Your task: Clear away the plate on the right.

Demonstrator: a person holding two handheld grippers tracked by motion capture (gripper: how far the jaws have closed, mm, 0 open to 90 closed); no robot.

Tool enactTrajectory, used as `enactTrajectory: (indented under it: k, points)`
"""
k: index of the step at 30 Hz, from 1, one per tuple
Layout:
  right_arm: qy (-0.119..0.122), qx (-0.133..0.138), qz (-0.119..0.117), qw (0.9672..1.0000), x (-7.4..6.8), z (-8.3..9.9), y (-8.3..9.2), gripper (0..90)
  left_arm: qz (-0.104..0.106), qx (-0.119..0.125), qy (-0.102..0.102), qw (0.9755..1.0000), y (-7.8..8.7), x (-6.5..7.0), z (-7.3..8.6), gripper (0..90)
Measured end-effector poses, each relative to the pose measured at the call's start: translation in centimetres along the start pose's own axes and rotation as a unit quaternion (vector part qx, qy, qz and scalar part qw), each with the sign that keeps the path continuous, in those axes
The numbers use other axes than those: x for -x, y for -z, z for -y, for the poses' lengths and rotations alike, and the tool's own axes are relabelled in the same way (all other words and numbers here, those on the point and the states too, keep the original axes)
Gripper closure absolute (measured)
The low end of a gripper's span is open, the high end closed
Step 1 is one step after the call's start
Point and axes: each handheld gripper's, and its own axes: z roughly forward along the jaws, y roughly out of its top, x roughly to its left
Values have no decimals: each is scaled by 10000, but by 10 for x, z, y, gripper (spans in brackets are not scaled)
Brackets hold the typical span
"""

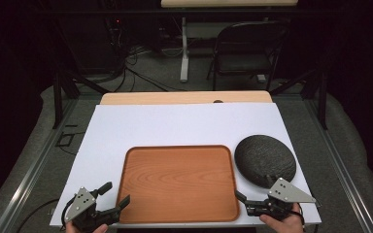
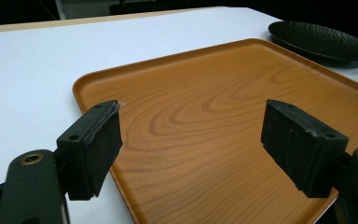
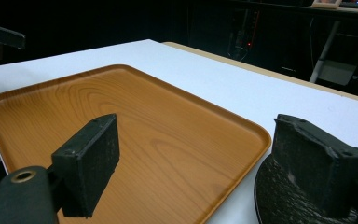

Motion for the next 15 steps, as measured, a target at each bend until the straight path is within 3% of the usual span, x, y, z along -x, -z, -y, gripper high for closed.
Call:
enactTrajectory:
  k: [15]
  points:
    - [-151,-49,152,9998,2,1,-2,141,-30,-15,11,10000,0,0,0,204]
